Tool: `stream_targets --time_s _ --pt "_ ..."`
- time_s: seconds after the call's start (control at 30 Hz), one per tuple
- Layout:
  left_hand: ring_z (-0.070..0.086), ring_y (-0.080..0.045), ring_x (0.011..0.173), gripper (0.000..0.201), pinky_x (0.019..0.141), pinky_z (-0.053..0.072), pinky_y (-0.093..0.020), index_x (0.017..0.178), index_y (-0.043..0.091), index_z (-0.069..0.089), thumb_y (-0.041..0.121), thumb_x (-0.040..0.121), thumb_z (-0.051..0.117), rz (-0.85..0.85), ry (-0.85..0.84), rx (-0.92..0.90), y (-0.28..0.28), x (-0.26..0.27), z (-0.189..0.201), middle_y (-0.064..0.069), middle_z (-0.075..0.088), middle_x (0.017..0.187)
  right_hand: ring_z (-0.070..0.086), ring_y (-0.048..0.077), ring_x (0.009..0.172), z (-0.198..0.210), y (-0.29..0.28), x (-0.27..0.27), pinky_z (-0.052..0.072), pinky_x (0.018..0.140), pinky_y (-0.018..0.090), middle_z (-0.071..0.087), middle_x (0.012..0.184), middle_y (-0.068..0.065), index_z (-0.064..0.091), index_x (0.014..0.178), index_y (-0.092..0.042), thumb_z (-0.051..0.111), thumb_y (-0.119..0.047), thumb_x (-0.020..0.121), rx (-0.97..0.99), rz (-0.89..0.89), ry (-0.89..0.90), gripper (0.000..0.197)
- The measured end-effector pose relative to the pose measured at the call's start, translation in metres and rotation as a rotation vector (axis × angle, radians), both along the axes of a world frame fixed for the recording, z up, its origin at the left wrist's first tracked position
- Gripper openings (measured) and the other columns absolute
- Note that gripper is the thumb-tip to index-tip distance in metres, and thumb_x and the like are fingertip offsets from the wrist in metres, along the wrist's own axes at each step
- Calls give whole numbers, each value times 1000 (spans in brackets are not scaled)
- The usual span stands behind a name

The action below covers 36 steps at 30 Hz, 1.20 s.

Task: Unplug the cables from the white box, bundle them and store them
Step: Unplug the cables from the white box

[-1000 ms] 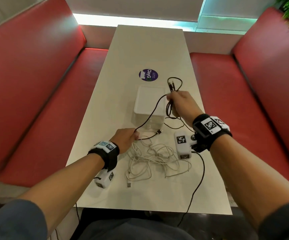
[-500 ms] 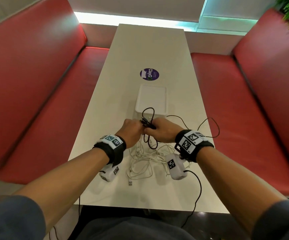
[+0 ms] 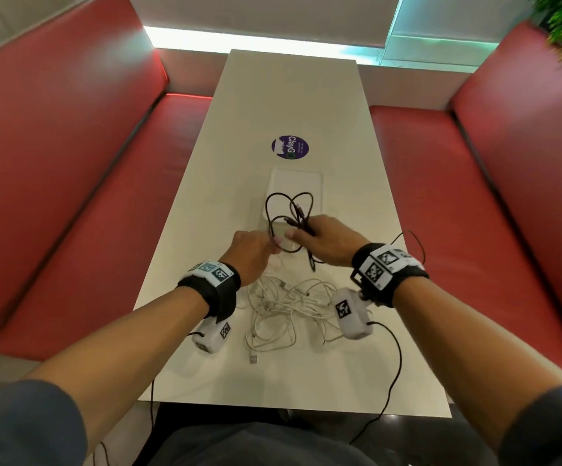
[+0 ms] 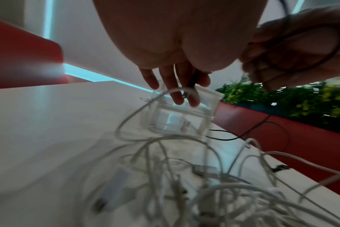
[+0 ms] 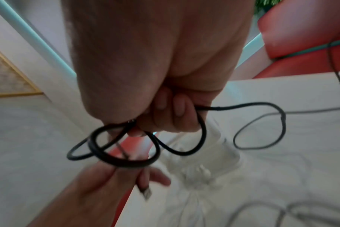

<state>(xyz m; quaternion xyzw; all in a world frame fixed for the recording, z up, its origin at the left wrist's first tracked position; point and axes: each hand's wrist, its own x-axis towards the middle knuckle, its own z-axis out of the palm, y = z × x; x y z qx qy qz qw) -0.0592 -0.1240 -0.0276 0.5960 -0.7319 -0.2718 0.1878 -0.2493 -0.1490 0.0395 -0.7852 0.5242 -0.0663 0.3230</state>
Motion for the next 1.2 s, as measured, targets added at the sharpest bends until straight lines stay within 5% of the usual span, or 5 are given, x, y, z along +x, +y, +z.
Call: stream_targets --time_s 0.17,0.43,0.7,0.9,1.2 --pt "63 -15 71 30 67 48 -26 70 24 59 9 95 49 -75 137 55 5 -14 3 4 65 74 54 15 56 -12 9 12 41 53 30 63 69 1 63 86 -11 49 -58 97 -28 -63 -89 50" --pt "60 -15 86 24 81 52 -38 106 18 58 40 96 57 -198 10 80 8 -19 -5 3 64 97 59 25 63 -4 -5 -6 40 53 31 60 70 4 57 81 -12 44 -35 100 -91 27 135 33" --pt "50 -22 122 49 104 38 -36 134 22 51 47 92 59 -232 -393 216 4 14 -24 0 52 135 58 25 80 11 -35 -82 47 67 33 57 90 2 62 112 -12 50 -55 96 -94 -65 894 47" --pt "51 -23 124 32 108 36 -38 128 20 57 19 99 45 -165 -268 212 -1 13 -22 -1 56 133 56 26 84 6 -25 -73 44 63 31 56 96 6 57 119 -4 56 -34 96 60 -121 808 38" --pt "57 -18 106 23 96 29 -37 115 30 64 32 99 46 -303 -388 161 1 -14 -26 7 64 111 58 28 84 -3 -10 -38 49 68 37 59 101 10 54 118 -11 36 -10 100 42 41 541 26"
